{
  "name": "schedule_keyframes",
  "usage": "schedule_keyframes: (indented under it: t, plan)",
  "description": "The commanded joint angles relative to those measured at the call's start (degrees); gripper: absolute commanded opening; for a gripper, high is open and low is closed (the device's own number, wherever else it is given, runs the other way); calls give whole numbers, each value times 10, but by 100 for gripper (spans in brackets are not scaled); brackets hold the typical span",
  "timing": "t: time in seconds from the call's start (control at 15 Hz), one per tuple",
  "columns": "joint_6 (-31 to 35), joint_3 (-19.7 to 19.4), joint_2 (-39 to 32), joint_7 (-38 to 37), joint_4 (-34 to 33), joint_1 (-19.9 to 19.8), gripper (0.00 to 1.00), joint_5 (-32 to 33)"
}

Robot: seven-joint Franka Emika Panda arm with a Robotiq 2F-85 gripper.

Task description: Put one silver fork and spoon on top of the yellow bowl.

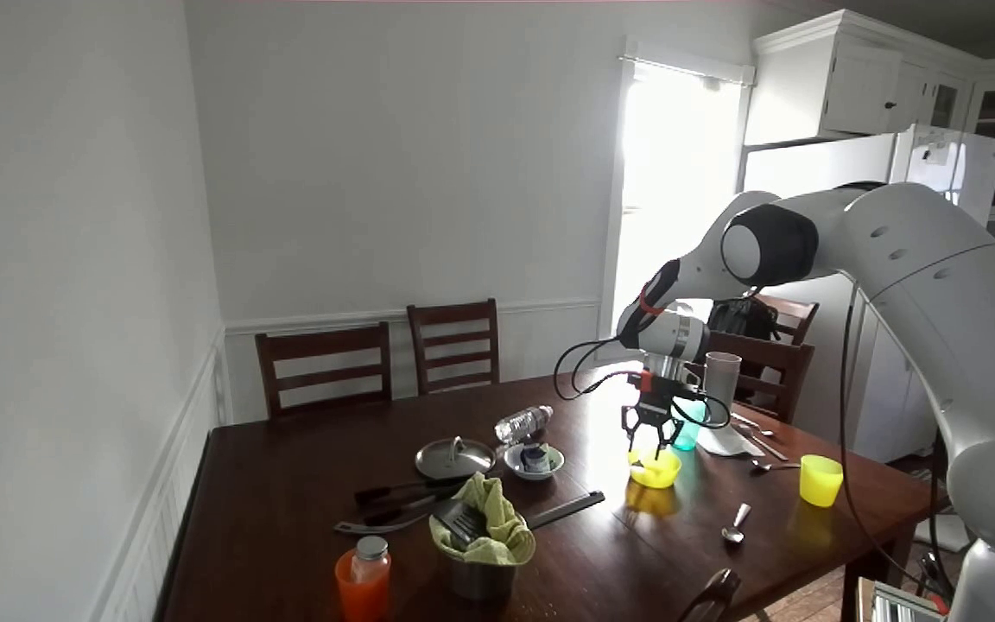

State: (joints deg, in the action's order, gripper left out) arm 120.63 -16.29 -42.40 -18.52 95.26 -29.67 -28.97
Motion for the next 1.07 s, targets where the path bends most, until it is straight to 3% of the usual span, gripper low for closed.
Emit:
schedule_keyframes:
  t: [0.0,0.07,0.13,0.73,1.0]
  plan:
    - [-16,-6,19,-10,16,3,90,14]
    - [-18,-9,25,-9,24,6,98,21]
    - [-21,-13,35,-9,39,11,99,30]
    - [-15,-53,151,10,196,32,100,85]
    - [-14,-70,193,46,261,15,100,100]
